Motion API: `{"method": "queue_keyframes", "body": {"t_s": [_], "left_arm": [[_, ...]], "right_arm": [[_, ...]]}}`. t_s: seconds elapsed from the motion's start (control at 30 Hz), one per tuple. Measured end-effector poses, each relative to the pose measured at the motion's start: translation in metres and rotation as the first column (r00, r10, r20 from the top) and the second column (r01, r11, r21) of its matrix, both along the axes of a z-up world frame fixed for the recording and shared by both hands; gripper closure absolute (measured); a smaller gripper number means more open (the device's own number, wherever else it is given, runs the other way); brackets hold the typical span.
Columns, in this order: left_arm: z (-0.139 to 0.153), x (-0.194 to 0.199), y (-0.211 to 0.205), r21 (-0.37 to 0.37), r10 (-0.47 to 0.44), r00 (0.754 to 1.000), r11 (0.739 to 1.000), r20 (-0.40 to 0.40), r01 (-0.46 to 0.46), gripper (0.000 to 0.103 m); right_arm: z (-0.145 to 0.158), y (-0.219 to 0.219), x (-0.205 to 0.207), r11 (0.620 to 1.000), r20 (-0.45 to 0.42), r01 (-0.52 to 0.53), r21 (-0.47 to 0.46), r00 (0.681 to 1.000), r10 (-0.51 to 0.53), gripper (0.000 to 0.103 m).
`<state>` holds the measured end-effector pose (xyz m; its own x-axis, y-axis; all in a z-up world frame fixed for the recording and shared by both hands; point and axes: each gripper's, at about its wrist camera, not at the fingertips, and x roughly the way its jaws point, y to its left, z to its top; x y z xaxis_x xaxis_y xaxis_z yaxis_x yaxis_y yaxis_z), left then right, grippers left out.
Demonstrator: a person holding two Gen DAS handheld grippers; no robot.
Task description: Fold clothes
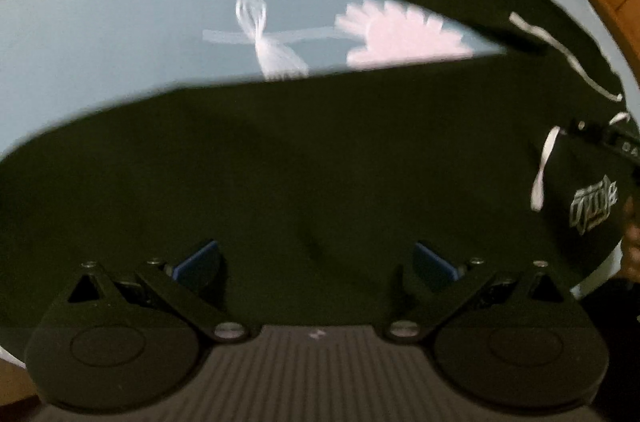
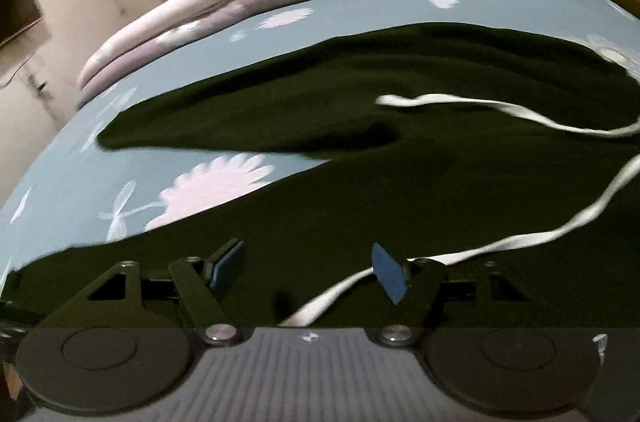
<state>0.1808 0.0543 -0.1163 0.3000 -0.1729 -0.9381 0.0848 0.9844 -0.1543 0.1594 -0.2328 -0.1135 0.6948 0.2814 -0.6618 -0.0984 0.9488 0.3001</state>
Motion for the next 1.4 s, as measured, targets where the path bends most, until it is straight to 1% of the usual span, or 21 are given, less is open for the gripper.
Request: {"method": "queue_keyframes", "body": {"t_s": [0.03, 0.13, 0.2, 0.27, 0.33, 0.37, 0.43, 0.5, 0.53, 0.6, 0.67, 0.7, 0.77, 0.8, 0.93, 1.03, 1.1, 1.2, 1.27, 1.33, 1.4], "left_arm": [[-0.007, -0.001, 0.003, -0.007, 0.01, 1.0, 1.0, -0.024, -0.011, 0.001], [-0.012, -0.014, 0.01, 0.006, 0.019, 1.0, 1.0, -0.015, -0.019, 0.001], [-0.014, -0.024, 0.008, 0.084, 0.015, 0.999, 0.996, -0.049, -0.011, 0.001], [-0.018, -0.034, 0.0, 0.179, -0.028, 0.997, 0.983, -0.076, 0.041, 0.0], [-0.014, -0.035, 0.0, 0.174, -0.005, 0.995, 0.984, -0.103, 0.023, 0.001], [-0.009, -0.034, 0.0, 0.171, 0.01, 0.995, 0.985, -0.103, 0.008, 0.002], [0.008, -0.032, -0.002, 0.175, 0.018, 0.999, 0.984, -0.048, -0.01, 0.002], [0.029, -0.028, -0.007, 0.17, 0.023, 1.0, 0.985, 0.004, -0.023, 0.002], [0.038, -0.026, -0.009, 0.161, 0.02, 0.999, 0.987, 0.027, -0.024, 0.001], [0.05, -0.019, -0.014, 0.137, 0.002, 0.999, 0.991, 0.053, -0.01, 0.001], [0.045, -0.009, -0.018, 0.138, -0.007, 0.998, 0.99, 0.056, -0.001, 0.001], [0.038, -0.005, -0.017, 0.141, 0.002, 0.999, 0.99, 0.045, -0.008, 0.001], [0.023, 0.001, -0.011, 0.139, 0.026, 1.0, 0.99, 0.016, -0.028, 0.001], [0.015, 0.003, -0.006, 0.135, 0.041, 0.999, 0.99, -0.003, -0.041, 0.001], [-0.012, -0.004, 0.021, 0.139, 0.103, 0.991, 0.986, -0.081, -0.092, 0.001], [-0.01, -0.018, 0.033, 0.137, 0.073, 0.996, 0.988, -0.048, -0.066, 0.001], [-0.009, -0.019, 0.04, 0.164, 0.089, 0.993, 0.984, -0.079, -0.075, 0.001], [0.0, -0.018, 0.043, 0.191, 0.102, 0.992, 0.978, -0.072, -0.087, 0.002], [0.012, -0.017, 0.044, 0.179, 0.101, 0.995, 0.979, -0.004, -0.098, 0.001], [0.012, -0.013, 0.046, 0.154, 0.111, 0.994, 0.982, 0.004, -0.11, 0.001], [0.002, -0.009, 0.05, 0.171, 0.119, 0.993, 0.978, -0.006, -0.116, 0.001]], "right_arm": [[-0.001, 0.0, -0.001, 1.0, 0.006, 0.002, -0.006, 1.0, -0.002, 0.028], [-0.002, -0.003, -0.004, 1.0, 0.021, 0.02, -0.024, 1.0, -0.019, 0.028], [-0.007, -0.014, 0.0, 0.999, -0.006, 0.044, 0.02, 0.999, -0.043, 0.028], [-0.011, -0.024, 0.002, 0.996, -0.037, 0.068, 0.061, 0.997, -0.066, 0.028], [-0.009, -0.028, -0.001, 0.995, -0.034, 0.054, 0.082, 0.998, -0.051, 0.028], [-0.007, -0.026, -0.003, 0.995, -0.023, 0.031, 0.096, 0.999, -0.029, 0.028], [-0.002, -0.018, -0.008, 0.99, 0.002, -0.037, 0.135, 0.999, 0.037, 0.028], [0.006, 0.001, -0.013, 0.973, 0.037, -0.168, 0.159, 0.986, 0.164, 0.028], [0.009, 0.014, -0.015, 0.957, 0.059, -0.239, 0.162, 0.971, 0.232, 0.028], [0.014, 0.045, -0.027, 0.908, 0.111, -0.398, 0.132, 0.916, 0.385, 0.028], [0.013, 0.071, -0.037, 0.855, 0.122, -0.507, 0.109, 0.86, 0.495, 0.032], [0.008, 0.083, -0.039, 0.832, 0.105, -0.546, 0.102, 0.837, 0.537, 0.036], [-0.003, 0.105, -0.044, 0.783, 0.061, -0.615, 0.094, 0.788, 0.612, 0.064], [-0.01, 0.112, -0.045, 0.773, 0.041, -0.629, 0.075, 0.777, 0.628, 0.066], [-0.021, 0.122, -0.061, 0.719, 0.036, -0.695, -0.008, 0.719, 0.694, 0.068], [-0.021, 0.121, -0.077, 0.632, 0.036, -0.775, -0.001, 0.631, 0.775, 0.067], [-0.021, 0.123, -0.084, 0.607, 0.048, -0.795, -0.011, 0.606, 0.794, 0.067], [-0.012, 0.122, -0.082, 0.607, 0.075, -0.794, 0.024, 0.607, 0.791, 0.066], [-0.004, 0.117, -0.074, 0.642, 0.103, -0.765, 0.044, 0.643, 0.759, 0.054], [0.003, 0.109, -0.066, 0.682, 0.13, -0.729, 0.057, 0.683, 0.719, 0.05], [0.005, 0.1, -0.056, 0.716, 0.132, -0.694, 0.074, 0.719, 0.682, 0.05]]}}
